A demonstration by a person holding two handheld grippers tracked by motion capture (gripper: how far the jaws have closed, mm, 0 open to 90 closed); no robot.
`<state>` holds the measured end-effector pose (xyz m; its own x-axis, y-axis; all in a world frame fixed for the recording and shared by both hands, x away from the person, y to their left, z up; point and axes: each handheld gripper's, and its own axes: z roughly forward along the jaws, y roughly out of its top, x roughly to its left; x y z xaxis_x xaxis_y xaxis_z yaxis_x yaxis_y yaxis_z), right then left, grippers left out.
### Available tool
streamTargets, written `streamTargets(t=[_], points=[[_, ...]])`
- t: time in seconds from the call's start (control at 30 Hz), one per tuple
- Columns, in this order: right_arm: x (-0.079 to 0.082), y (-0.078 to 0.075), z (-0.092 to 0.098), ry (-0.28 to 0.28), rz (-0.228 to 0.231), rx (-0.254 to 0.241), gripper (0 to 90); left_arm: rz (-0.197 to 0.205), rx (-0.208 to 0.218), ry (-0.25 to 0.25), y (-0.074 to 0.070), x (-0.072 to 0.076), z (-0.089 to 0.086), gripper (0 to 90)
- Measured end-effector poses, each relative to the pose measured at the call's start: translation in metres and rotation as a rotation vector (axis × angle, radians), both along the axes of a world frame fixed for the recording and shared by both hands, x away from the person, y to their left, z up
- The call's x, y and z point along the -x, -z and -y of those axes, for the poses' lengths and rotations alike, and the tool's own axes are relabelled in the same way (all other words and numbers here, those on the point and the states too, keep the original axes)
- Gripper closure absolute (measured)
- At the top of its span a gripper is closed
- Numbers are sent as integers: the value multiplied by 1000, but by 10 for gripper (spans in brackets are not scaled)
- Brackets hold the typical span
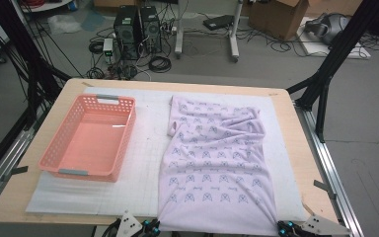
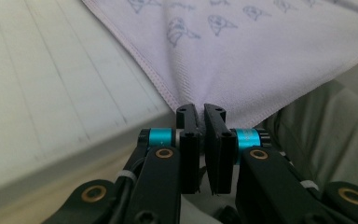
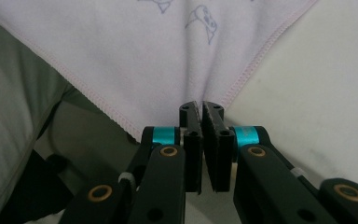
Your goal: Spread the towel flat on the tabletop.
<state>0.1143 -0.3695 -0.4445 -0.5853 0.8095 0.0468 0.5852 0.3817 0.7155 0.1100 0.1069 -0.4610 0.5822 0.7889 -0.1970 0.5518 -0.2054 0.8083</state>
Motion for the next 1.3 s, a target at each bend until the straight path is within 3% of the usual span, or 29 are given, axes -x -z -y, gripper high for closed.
streamTargets(t=[0.07,0.13,0.27,0.4,0.57,0.77,0.93,1.1,1.2,1.3], points=[[3,-1,1,8,19,-16,788,18,14,-26,-2,2,-1,792],[4,-4,3,40,47,-37,655,47,38,-88,-5,1,-2,574],[-2,-6,9,100,98,-89,558,85,61,-117,-10,-9,-5,496],[-13,-5,11,135,107,-114,550,77,50,-101,-8,-20,-1,480],[-27,-6,8,143,118,-92,537,90,59,-91,-12,-38,2,425],[-48,-6,10,159,117,-95,532,91,52,-65,-14,-62,4,426],[-69,-1,9,175,88,-98,512,59,40,-37,-12,-86,6,418],[-89,3,-1,155,73,-60,507,31,20,-6,-9,-106,12,395],[-98,5,-10,127,68,-14,562,-2,1,21,-5,-115,17,385],[-102,4,-13,110,53,-20,667,20,-49,9,-6,-115,20,433]])
